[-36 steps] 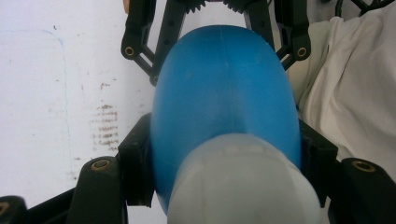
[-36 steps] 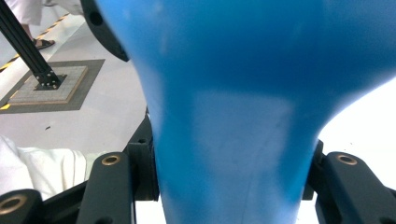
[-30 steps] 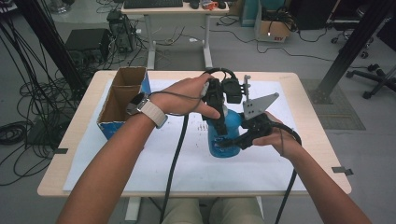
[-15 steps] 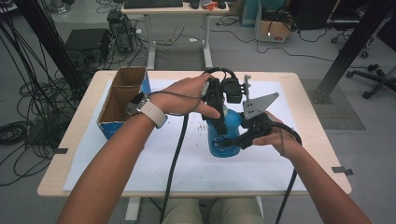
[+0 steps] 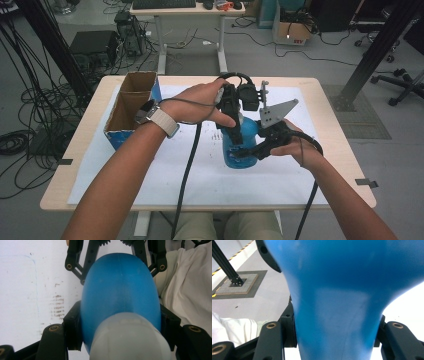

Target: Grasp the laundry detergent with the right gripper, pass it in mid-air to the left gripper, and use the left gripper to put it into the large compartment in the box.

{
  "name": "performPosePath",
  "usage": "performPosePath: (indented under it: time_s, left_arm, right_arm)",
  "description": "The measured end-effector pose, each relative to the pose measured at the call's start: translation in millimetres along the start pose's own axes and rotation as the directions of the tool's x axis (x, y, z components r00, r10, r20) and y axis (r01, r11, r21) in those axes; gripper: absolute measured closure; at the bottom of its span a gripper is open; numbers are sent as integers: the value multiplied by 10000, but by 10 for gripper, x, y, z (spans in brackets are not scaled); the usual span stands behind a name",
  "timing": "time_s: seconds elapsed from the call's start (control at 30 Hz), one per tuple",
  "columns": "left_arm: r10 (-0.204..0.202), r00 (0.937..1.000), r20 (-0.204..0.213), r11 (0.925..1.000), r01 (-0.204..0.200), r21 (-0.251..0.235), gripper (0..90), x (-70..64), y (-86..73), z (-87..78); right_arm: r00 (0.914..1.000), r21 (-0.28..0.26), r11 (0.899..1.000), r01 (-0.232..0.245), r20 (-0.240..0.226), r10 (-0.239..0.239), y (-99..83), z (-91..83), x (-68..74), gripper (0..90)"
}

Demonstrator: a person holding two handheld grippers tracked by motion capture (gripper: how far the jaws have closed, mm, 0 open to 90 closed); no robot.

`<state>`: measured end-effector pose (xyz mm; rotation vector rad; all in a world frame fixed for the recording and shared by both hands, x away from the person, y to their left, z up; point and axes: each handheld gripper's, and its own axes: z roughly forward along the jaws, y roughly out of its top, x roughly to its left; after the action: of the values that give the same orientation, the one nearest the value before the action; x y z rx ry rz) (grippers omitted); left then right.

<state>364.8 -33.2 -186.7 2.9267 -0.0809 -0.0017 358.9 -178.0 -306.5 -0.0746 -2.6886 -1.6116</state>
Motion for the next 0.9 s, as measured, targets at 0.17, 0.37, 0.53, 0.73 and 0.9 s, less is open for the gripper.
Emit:
performPosePath:
  time_s: [0.17, 0.37, 0.53, 0.73, 0.9]
  left_arm:
    - [13, 10000, -23, 10000, -13, 3, 375, -1, -1, -4]
    - [-40, 10000, -12, 10000, 40, 7, 375, -1, -4, -7]
    - [-81, 10000, 1, 10000, 81, -11, 375, -3, -4, -9]
    - [46, 10000, -13, 10000, -46, -1, 375, 6, 3, -12]
    - [112, 9999, -56, 9999, -112, 19, 375, 10, 2, -15]
  right_arm:
    - [10000, -20, 10000, 12, 20, -12, 1, 0, -1, 435]
    - [10000, -36, 10000, 20, 2, -20, 2, 4, -2, 435]
    - [10000, -28, 10000, 42, 13, -42, 5, 2, -3, 435]
    - [10000, -52, 10000, 43, 10, -43, 7, -2, -3, 434]
    - [10000, -24, 10000, 47, 40, -47, 10, -3, -2, 434]
